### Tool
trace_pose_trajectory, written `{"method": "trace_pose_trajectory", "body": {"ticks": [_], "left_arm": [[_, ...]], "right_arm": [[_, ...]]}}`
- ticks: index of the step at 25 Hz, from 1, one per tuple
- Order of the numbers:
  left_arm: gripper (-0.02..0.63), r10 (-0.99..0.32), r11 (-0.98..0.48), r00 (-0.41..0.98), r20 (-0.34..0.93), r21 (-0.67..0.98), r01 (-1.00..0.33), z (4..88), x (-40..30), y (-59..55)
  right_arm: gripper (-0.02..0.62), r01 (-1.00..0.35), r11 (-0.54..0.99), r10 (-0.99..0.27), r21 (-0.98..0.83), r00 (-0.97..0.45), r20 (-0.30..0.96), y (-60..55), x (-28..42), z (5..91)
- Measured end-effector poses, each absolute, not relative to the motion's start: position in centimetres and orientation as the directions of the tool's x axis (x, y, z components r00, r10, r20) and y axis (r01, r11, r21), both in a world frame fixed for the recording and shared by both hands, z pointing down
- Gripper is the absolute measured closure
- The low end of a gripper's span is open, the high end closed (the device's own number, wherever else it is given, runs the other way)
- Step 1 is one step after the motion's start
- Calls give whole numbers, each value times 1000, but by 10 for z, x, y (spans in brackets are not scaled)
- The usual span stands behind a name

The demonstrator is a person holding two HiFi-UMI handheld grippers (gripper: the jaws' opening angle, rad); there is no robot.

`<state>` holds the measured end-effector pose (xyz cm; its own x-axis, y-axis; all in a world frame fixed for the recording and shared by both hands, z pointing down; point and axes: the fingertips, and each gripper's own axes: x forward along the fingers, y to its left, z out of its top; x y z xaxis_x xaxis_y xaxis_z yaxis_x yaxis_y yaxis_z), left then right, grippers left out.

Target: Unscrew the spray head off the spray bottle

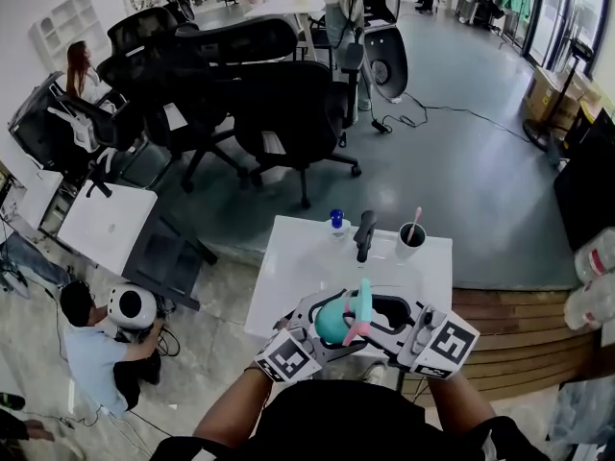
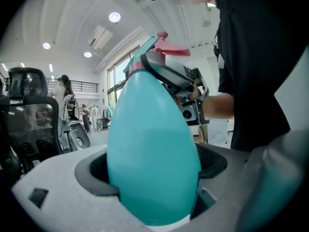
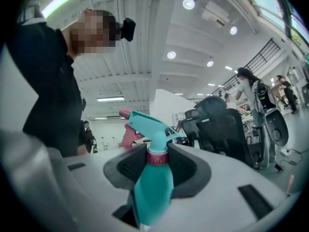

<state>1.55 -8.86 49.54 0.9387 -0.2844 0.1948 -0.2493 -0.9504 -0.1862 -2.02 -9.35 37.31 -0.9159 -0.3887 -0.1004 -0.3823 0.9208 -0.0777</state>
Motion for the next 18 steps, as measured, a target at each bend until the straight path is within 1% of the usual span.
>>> {"method": "trace_pose_trajectory", "body": {"ticks": [3, 10, 12, 14, 17, 18], "left_arm": [[133, -230, -963, 956, 184, -184, -196, 492, 18, -80], [133, -73, -987, 980, 187, -152, -45, 488, 23, -53], [133, -59, -988, 980, 192, -153, -30, 488, 25, -51], [133, -88, -986, 976, 199, -159, -57, 490, 25, -56], [133, -177, -976, 963, 205, -164, -145, 499, 20, -72], [133, -199, -972, 960, 195, -163, -168, 498, 19, -76]], "right_arm": [[453, -329, 944, -331, -35, -938, -108, -85, -20, 369], [451, -170, 985, -173, -39, -982, -79, -60, -20, 367], [451, -140, 989, -142, -39, -987, -72, -58, -16, 369], [450, -155, 987, -158, -41, -985, -68, -61, -15, 371], [444, -255, 966, -258, -51, -963, -82, -76, -14, 375], [417, -288, 956, -293, -54, -951, -100, -81, -13, 375]]}}
